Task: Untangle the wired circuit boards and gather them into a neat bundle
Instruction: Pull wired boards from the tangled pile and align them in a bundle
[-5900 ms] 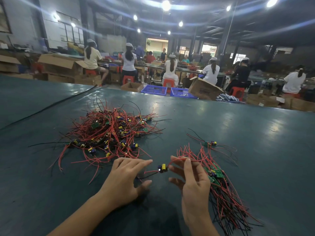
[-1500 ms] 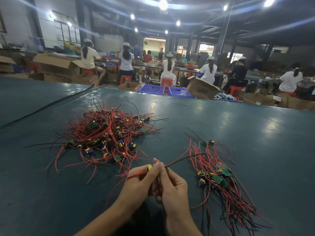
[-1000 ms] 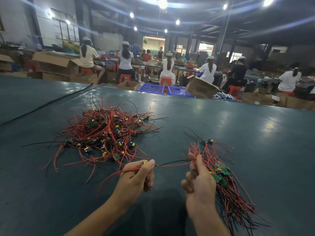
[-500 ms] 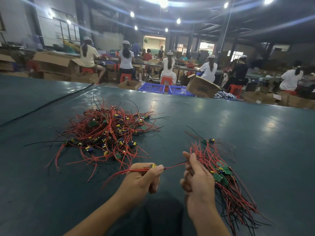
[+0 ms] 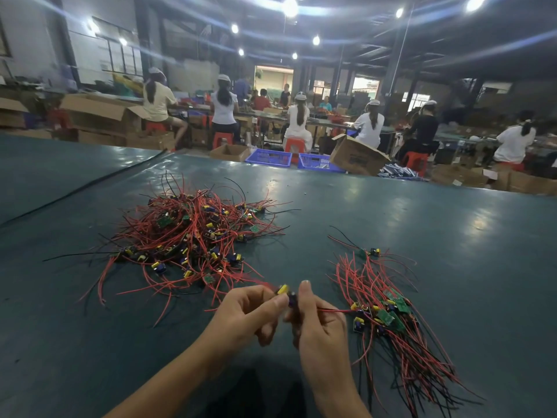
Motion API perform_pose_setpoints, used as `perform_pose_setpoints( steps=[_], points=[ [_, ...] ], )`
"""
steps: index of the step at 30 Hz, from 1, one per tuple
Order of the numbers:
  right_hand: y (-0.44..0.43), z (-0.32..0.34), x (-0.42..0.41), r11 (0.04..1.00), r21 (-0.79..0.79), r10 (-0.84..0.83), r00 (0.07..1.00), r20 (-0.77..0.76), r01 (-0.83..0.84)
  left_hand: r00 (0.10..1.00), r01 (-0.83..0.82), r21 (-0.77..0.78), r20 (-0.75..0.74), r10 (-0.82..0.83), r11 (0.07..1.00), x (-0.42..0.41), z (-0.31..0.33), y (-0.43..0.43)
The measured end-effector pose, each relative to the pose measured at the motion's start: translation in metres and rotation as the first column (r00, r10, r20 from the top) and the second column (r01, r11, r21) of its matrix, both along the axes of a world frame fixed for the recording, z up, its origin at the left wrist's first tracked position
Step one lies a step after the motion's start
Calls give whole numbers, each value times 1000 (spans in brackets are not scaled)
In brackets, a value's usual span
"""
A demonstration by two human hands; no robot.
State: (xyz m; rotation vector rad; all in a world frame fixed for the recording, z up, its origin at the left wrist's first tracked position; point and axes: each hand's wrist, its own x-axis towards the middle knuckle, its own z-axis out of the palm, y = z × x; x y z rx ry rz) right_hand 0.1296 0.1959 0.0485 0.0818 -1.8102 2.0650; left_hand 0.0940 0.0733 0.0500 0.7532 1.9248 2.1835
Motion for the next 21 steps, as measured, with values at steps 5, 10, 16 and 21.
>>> perform_pose_setpoints(
  steps=[5,10,16,21],
  points=[
    [28,-5,-13,938,-50,-338,937,86,343,956,-212,-122,-232,180,970,-3,0,-8],
    [62,-3,-23,836,-293,-396,880,260,463,456,-710,-200,-862,223,675,-20,-7,-30],
    [71,-11,-28,755,-529,-149,887,437,387,651,-756,-574,-710,269,314,-53,-30,-68],
    [65,-11,-31,790,-469,-207,892,403,395,733,-677,-719,-637,239,158,-62,-40,-77]
  ],
)
